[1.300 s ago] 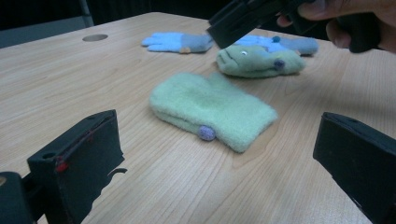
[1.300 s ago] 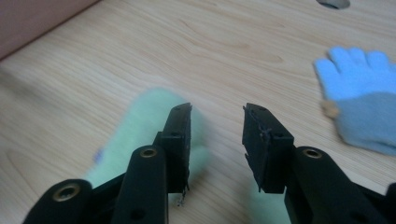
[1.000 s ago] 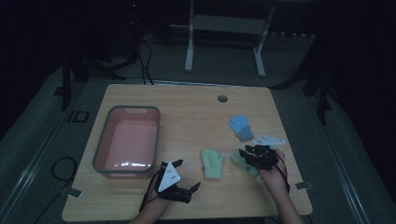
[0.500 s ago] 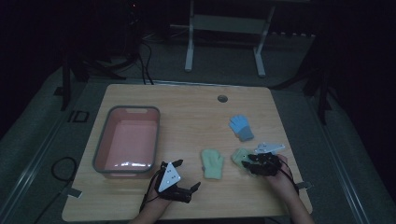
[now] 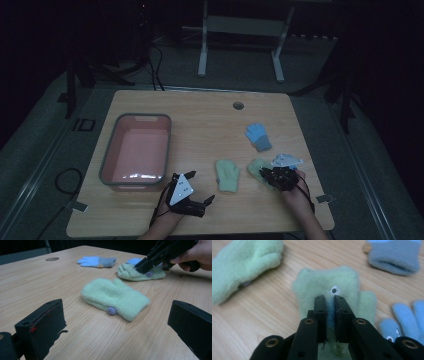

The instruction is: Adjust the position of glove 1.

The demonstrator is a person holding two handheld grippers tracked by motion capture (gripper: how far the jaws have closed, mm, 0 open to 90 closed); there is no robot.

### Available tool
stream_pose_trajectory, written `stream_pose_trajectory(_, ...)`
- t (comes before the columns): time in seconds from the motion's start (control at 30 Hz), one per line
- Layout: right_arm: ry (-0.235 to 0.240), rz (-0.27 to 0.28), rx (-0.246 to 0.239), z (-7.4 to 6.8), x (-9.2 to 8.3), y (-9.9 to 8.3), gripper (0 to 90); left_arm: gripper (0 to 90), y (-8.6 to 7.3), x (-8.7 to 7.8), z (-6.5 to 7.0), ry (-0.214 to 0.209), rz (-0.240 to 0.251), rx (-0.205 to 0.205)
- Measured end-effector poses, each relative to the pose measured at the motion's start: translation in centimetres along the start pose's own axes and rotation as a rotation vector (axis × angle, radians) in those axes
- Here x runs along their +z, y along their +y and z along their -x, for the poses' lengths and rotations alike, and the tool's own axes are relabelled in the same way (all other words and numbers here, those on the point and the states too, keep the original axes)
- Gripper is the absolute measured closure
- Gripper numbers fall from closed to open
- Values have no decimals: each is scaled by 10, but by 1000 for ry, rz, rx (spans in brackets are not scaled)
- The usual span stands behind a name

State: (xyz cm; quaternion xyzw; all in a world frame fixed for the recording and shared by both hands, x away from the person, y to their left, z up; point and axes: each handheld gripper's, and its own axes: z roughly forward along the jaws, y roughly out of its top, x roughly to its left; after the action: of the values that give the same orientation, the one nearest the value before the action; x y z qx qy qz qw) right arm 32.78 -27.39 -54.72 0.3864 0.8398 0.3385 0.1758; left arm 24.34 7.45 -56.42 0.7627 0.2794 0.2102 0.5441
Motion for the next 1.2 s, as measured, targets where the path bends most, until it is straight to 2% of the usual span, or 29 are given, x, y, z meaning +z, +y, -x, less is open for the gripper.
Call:
stream_pose_trajectory(0.1,-50,-2,52,-6,-1,2,854,13,0,0,0,1,-1,1)
stream_pose_trajectory(0.2,-109,19,95,-15,-10,10,858,13,0,0,0,1,-1,1)
stream_pose_trajectory(0.27,-128,55,136,-20,-20,18,860,13,0,0,0,1,-1,-1)
stream_pose_trajectory(0.3,-128,55,136,-20,-20,18,860,13,0,0,0,1,-1,-1)
stream_pose_trajectory(0.37,-158,102,181,-27,-33,30,859,14,0,0,0,1,-1,0)
stream_pose_trajectory(0.47,-182,120,208,-32,-41,39,860,13,0,0,0,1,0,0)
stream_pose_trajectory(0.5,-249,145,228,-43,-52,51,860,13,0,0,1,2,1,1)
stream_pose_trajectory(0.53,-271,145,236,-45,-54,54,860,13,0,0,1,2,0,3)
stream_pose_trajectory(0.6,-282,151,253,-47,-55,55,860,13,0,0,1,4,0,8)
stream_pose_trajectory(0.67,-284,149,266,-49,-54,56,860,13,0,0,1,4,0,7)
stream_pose_trajectory(0.7,-300,147,278,-51,-53,56,860,13,0,0,1,5,2,8)
stream_pose_trajectory(0.73,-302,152,321,-55,-49,52,860,13,0,0,1,6,2,9)
stream_pose_trajectory(0.77,-302,151,341,-57,-47,49,860,14,0,0,2,6,0,10)
stream_pose_trajectory(0.83,-322,155,350,-63,-41,41,861,13,0,0,2,7,1,12)
stream_pose_trajectory(0.9,-375,147,331,-69,-33,33,861,13,0,0,2,10,1,13)
stream_pose_trajectory(1.0,-424,128,326,-72,-21,23,861,13,0,0,1,13,3,9)
stream_pose_trajectory(1.07,-420,122,336,-71,-18,21,861,13,0,0,1,13,3,7)
stream_pose_trajectory(1.1,-401,106,374,-69,-10,16,861,13,0,0,1,12,2,7)
stream_pose_trajectory(1.2,-397,97,386,-69,-4,12,854,13,0,0,1,10,3,6)
